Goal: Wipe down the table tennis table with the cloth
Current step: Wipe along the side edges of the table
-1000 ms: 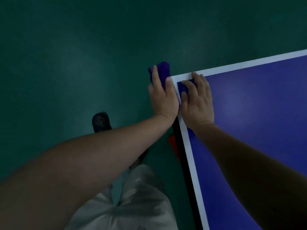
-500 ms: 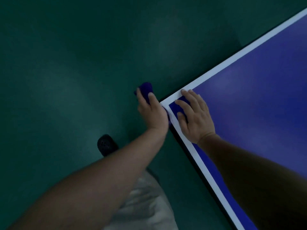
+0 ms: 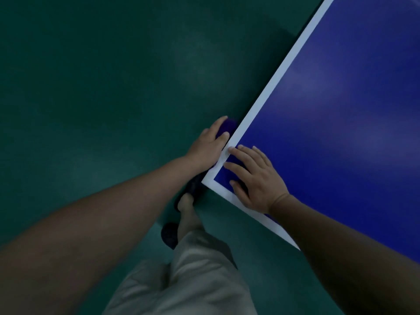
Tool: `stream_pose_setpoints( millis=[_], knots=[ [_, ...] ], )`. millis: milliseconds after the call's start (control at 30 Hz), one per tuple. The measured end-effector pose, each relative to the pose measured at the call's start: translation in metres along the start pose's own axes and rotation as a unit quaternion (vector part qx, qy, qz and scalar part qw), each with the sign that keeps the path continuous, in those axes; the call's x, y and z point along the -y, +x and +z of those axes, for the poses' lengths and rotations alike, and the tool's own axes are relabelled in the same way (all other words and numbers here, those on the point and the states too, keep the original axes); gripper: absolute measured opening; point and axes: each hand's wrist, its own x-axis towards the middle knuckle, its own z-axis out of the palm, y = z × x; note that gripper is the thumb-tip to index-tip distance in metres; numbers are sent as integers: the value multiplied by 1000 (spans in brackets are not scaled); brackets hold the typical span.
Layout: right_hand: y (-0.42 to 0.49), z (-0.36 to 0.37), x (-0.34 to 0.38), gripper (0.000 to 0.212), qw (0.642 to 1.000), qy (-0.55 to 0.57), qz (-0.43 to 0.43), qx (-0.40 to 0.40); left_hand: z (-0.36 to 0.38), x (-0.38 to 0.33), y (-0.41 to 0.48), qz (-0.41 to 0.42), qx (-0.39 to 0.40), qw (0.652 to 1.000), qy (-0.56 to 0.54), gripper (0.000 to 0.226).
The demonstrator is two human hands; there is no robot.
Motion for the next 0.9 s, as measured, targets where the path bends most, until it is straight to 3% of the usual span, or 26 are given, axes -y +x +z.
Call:
stream_pose_setpoints(
  millis=[333,600,767,900],
  knots=[
    [6,-7,2,43,998,41,33,15,-23,36,-79,-3,36,999,-34,49],
    [19,-28,-16,39,992,94,82,17,-14,-15,13,17,45,998,28,54],
    [56,-48,-71,38,974,49,213,-55,6,-54,87,61,28,996,64,62],
    [94,-60,-122,37,959,27,268,-83,-3,-46,73,81,55,995,30,62]
  ],
)
